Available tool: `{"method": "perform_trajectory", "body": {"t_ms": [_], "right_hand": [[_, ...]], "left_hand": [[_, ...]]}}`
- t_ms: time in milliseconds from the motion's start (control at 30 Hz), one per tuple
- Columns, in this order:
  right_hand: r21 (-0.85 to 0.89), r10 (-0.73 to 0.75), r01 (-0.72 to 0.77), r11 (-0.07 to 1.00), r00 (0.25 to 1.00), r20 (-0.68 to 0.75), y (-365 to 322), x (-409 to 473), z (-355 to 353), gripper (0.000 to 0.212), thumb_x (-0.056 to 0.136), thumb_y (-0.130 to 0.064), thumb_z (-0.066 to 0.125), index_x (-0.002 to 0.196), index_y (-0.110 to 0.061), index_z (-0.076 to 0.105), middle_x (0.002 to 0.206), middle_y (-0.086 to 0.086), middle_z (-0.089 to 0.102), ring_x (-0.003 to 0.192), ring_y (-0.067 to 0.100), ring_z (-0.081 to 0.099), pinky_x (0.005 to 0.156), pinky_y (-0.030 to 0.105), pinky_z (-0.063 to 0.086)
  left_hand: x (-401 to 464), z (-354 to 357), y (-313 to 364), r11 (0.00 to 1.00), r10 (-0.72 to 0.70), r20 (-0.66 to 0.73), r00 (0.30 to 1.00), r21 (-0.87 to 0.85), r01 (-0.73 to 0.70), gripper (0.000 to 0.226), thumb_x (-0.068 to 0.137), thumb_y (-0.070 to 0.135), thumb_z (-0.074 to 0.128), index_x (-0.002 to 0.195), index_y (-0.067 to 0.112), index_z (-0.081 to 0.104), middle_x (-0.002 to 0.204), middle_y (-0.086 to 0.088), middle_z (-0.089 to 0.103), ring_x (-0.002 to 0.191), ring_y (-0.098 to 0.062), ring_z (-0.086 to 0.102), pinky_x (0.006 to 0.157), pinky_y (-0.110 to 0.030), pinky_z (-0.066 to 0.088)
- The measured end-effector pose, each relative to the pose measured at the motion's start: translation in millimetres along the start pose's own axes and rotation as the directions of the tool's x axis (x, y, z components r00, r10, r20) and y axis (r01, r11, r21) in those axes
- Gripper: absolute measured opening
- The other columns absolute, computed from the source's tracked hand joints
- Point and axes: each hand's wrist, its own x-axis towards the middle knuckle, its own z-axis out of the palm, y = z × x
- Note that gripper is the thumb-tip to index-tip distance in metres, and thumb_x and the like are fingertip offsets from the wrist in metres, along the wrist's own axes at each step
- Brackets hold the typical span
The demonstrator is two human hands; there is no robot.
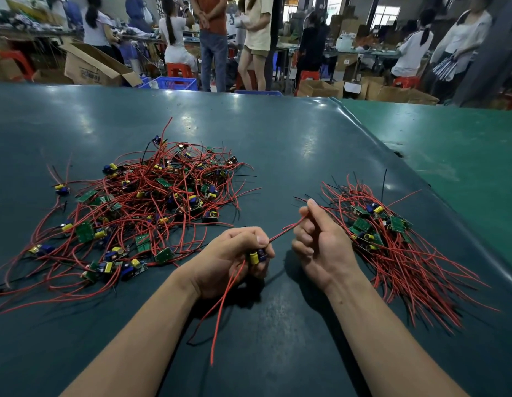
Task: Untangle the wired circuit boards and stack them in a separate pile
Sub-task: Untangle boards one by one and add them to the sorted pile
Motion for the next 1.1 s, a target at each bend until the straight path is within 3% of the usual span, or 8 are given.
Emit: {"method": "perform_trajectory", "body": {"t_ms": [133, 300, 600, 667, 767, 833, 933, 1100], "right_hand": [[0.068, 0.116, -0.124, 0.990, 0.988, 0.102, -5, -3, 1, 0.054, 0.100, -0.025, 0.045, 0.046, -0.017, 0.046, 0.039, -0.007, 0.025, 0.029, 0.004, 0.023, 0.027, 0.015, 0.017], [0.101, 0.062, -0.069, 0.993, 0.996, 0.063, -10, -5, 2, 0.034, 0.098, -0.032, 0.051, 0.071, -0.014, 0.061, 0.054, -0.007, 0.038, 0.034, 0.002, 0.030, 0.030, 0.013, 0.019], [0.118, 0.054, -0.057, 0.991, 0.998, 0.028, -7, -1, -1, 0.053, 0.098, -0.044, 0.047, 0.054, -0.017, 0.057, 0.043, -0.006, 0.034, 0.031, 0.003, 0.028, 0.028, 0.015, 0.019], [0.001, -0.001, 0.001, 1.000, 1.000, -0.023, -6, 0, -3, 0.045, 0.097, -0.051, 0.045, 0.085, -0.015, 0.069, 0.058, -0.004, 0.052, 0.036, 0.005, 0.037, 0.032, 0.015, 0.025], [-0.452, -0.249, 0.220, 0.865, 0.969, -0.004, 4, -4, -1, 0.013, 0.097, -0.020, 0.059, 0.108, -0.023, 0.065, 0.078, 0.000, 0.060, 0.046, 0.011, 0.045, 0.041, 0.019, 0.034], [-0.612, -0.290, 0.336, 0.716, 0.940, 0.178, 15, -10, 3, 0.032, 0.090, -0.005, 0.066, 0.107, -0.031, 0.069, 0.080, -0.005, 0.060, 0.051, 0.012, 0.045, 0.044, 0.021, 0.038], [-0.503, -0.088, 0.273, 0.820, 0.928, 0.361, 26, -20, 10, 0.032, 0.082, -0.010, 0.074, 0.105, -0.032, 0.075, 0.086, -0.003, 0.068, 0.047, 0.010, 0.048, 0.038, 0.017, 0.038], [-0.371, -0.102, 0.207, 0.905, 0.954, 0.282, 21, -19, 12, 0.020, 0.076, -0.023, 0.069, 0.092, -0.020, 0.080, 0.070, -0.003, 0.065, 0.044, 0.009, 0.046, 0.035, 0.016, 0.033]], "left_hand": [[-1, 1, 1, 1.000, -0.001, 0.030, 1.000, 0.013, 0.001, 0.011, 0.076, 0.012, 0.050, 0.074, 0.000, 0.051, 0.054, -0.002, 0.056, 0.047, -0.013, 0.046, 0.049, -0.020, 0.040], [-1, -1, -1, 1.000, 0.000, 0.007, 1.000, -0.012, 0.000, 0.009, 0.068, 0.014, 0.059, 0.063, 0.006, 0.057, 0.056, -0.004, 0.052, 0.047, -0.015, 0.042, 0.050, -0.023, 0.036], [3, -4, -3, 0.999, 0.021, 0.001, 1.000, -0.034, -0.020, 0.012, 0.063, 0.024, 0.066, 0.060, 0.012, 0.064, 0.053, -0.003, 0.049, 0.045, -0.014, 0.041, 0.052, -0.028, 0.028], [4, -4, -2, 0.992, 0.061, -0.115, 0.992, -0.102, -0.073, 0.009, 0.073, 0.021, 0.070, 0.067, 0.015, 0.070, 0.058, -0.001, 0.053, 0.045, -0.010, 0.041, 0.048, -0.023, 0.031], [7, -6, 3, 0.933, 0.142, -0.330, 0.933, -0.270, -0.238, 0.017, 0.079, 0.029, 0.064, 0.083, 0.014, 0.070, 0.070, -0.002, 0.064, 0.046, -0.005, 0.046, 0.046, -0.016, 0.038], [8, -9, 6, 0.877, 0.143, -0.398, 0.906, -0.373, -0.302, 0.021, 0.076, 0.030, 0.062, 0.088, 0.012, 0.063, 0.070, -0.002, 0.067, 0.048, -0.005, 0.054, 0.046, -0.014, 0.045], [8, -9, 4, 0.866, 0.136, -0.401, 0.906, -0.397, -0.305, 0.018, 0.074, 0.023, 0.063, 0.083, 0.010, 0.053, 0.064, -0.001, 0.066, 0.051, -0.006, 0.063, 0.048, -0.014, 0.051], [10, -7, -4, 0.917, 0.196, -0.348, 0.917, -0.266, -0.296, 0.025, 0.073, 0.013, 0.069, 0.096, 0.008, 0.060, 0.080, -0.007, 0.072, 0.063, -0.014, 0.067, 0.060, -0.019, 0.055]]}}
